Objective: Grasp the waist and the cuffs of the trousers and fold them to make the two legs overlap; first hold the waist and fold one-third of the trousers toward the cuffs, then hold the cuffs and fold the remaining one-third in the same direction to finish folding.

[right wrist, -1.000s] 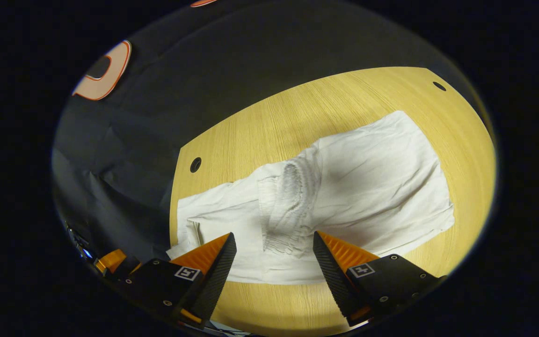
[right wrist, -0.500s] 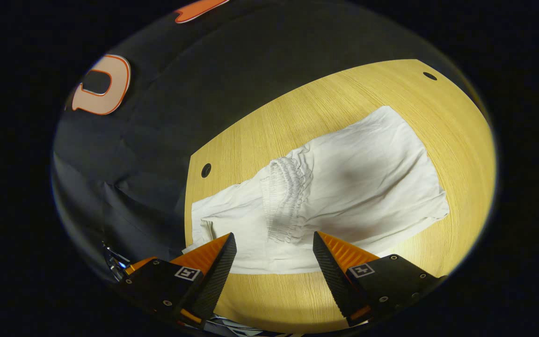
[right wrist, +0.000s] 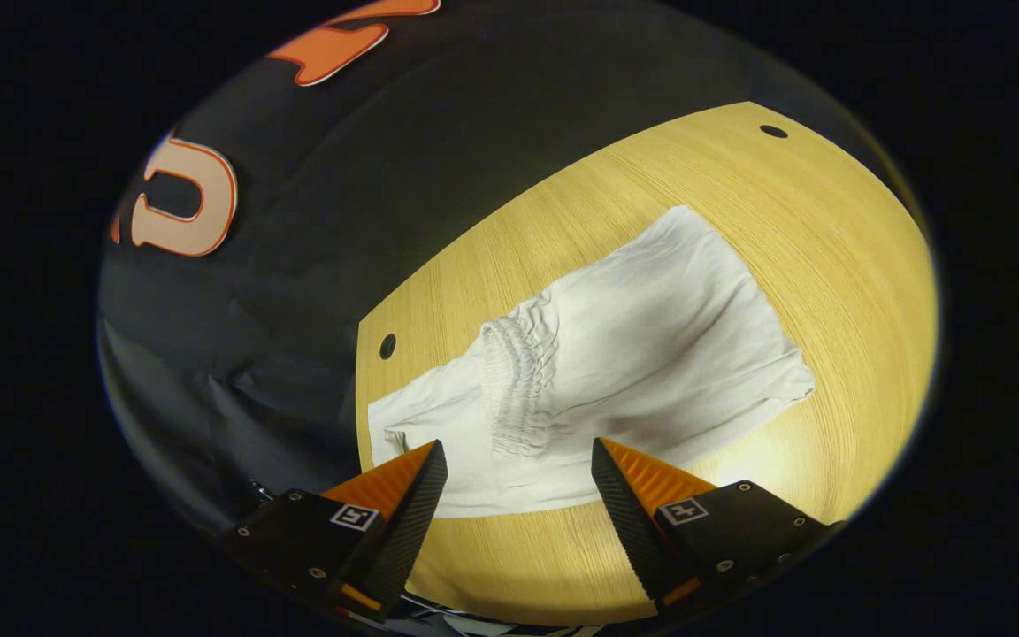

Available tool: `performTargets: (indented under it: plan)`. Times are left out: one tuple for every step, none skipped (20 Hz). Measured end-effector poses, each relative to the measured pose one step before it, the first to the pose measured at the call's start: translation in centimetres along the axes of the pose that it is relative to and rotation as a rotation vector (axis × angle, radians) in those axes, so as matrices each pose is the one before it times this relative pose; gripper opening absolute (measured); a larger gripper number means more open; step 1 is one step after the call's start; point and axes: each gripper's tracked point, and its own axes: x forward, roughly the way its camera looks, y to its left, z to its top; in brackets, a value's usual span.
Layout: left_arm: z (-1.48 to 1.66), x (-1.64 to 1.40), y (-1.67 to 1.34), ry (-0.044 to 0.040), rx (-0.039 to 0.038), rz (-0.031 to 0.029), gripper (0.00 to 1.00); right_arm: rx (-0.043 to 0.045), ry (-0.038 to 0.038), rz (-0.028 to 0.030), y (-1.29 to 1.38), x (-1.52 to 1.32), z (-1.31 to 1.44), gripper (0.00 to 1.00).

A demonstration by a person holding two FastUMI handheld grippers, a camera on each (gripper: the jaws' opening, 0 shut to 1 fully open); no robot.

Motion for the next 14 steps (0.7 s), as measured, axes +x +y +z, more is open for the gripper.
performTargets:
  plan:
    - [-0.014, 0.237, 0.137, 0.00227, -0.00791, -0.00011, 0.98, 0.00979, 0.0038, 0.00285, -0.307, -0.054, -0.172, 0.98]
    - [-0.089, 0.265, 0.048, 0.00683, -0.00339, -0.00487, 1.0, 0.00645, 0.00088, -0.00835, -0.6, 0.047, -0.171, 0.98]
    - [-0.001, 0.262, 0.042, 0.00764, 0.00105, -0.00054, 0.98, 0.00315, -0.00248, -0.00983, -0.477, -0.069, 0.064, 0.99]
    - [0.193, 0.526, 0.009, 0.00474, 0.00433, 0.00179, 0.98, 0.00263, -0.00216, -0.0071, -0.424, -0.031, -0.047, 0.99]
    - [-0.064, 0.322, -0.009, 0.00064, 0.00695, 0.00364, 0.98, 0.00443, -0.00011, -0.00511, -0.402, -0.09, -0.024, 0.99]
    - [0.114, 0.555, -0.127, -0.00022, 0.00632, 0.00599, 0.98, 0.00845, 0.00102, -0.00415, -0.269, -0.135, 0.044, 0.99]
    - [0.145, 0.693, -0.182, 0.00061, 0.00865, -0.00092, 0.98, 0.00912, -0.00149, -0.00081, -0.236, -0.253, 0.175, 0.99]
    - [0.045, 0.501, -0.657, 0.00093, 0.00584, -0.01709, 0.98, 0.0072, -0.00437, -0.00123, -0.144, -0.064, 0.155, 0.99]
    - [0.306, 0.642, -0.46, 0.00092, 0.00733, -0.01098, 0.98, 0.0035, -0.00534, 0.00001, -0.17, -0.117, 0.203, 0.99]
    - [0.227, 0.255, -0.224, -0.00625, 0.00376, -0.00133, 0.98, 0.00379, -0.00509, 0.00198, -0.084, -0.222, 0.158, 0.98]
    - [0.415, 0.95, -0.156, -0.00487, 0.00168, 0.00752, 0.94, 0.00517, -0.00188, 0.00366, 0.087, -0.154, 0.093, 0.99]
    - [0.057, 0.828, -0.079, 0.00258, -0.00138, 0.00872, 0.9, 0.00612, -0.00323, 0.00364, 0.058, -0.074, 0.102, 0.98]
    - [0.119, 0.763, 0.187, 0.00254, 0.00303, 0.02655, 0.8, 0.00569, -0.00525, 0.00215, -0.106, -0.308, 0.221, 0.99]
    - [0.036, 0.625, -0.006, 0.00008, 0.00063, 0.00516, 0.55, 0.0037, -0.00408, 0.00086, -0.087, -0.144, 0.17, 0.99]
